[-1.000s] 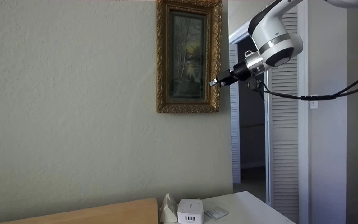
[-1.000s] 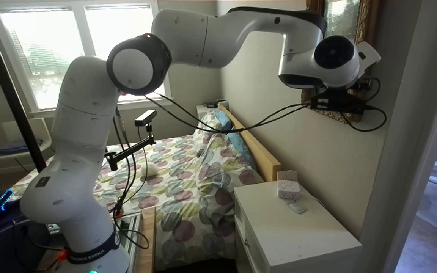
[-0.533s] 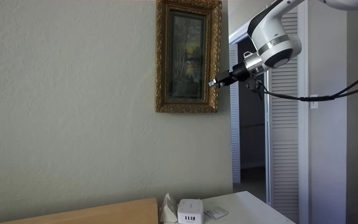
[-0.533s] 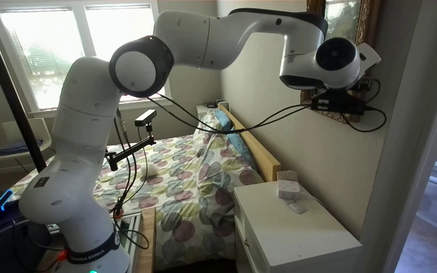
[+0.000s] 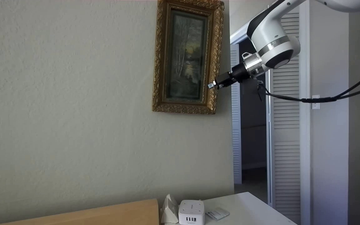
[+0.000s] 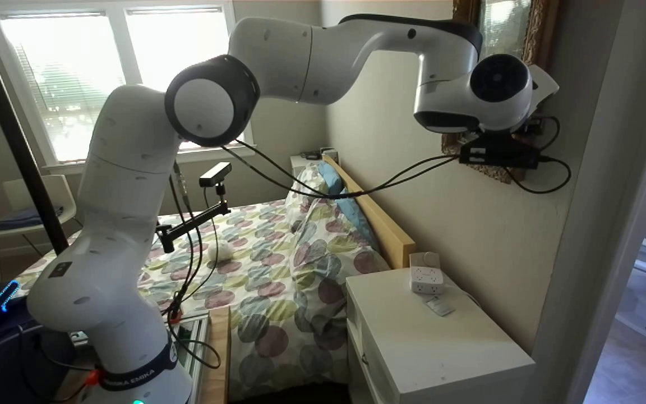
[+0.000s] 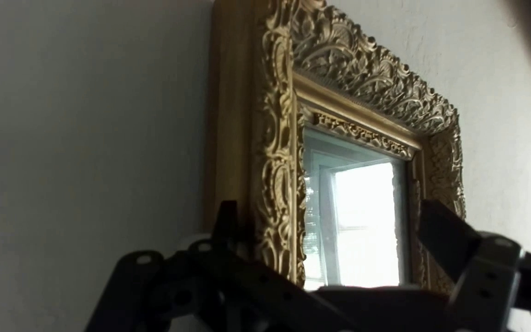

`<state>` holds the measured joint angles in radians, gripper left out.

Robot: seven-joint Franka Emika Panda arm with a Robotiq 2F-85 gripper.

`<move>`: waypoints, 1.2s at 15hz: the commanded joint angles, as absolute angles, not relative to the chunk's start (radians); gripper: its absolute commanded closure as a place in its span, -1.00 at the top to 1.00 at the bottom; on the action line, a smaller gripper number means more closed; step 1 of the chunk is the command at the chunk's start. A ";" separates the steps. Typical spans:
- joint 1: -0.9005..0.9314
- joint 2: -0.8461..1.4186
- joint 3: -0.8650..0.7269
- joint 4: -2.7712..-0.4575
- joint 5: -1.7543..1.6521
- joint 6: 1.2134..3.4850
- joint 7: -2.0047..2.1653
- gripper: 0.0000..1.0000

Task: Push the picture frame to the left

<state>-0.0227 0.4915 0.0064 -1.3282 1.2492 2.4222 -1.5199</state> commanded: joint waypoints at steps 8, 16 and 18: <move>0.017 0.496 -0.029 -1.339 1.142 2.634 -1.340 1.00; 0.192 0.364 -0.230 -1.629 0.705 2.746 -0.787 1.00; 0.285 0.301 -0.337 -1.733 0.593 2.708 -0.633 1.00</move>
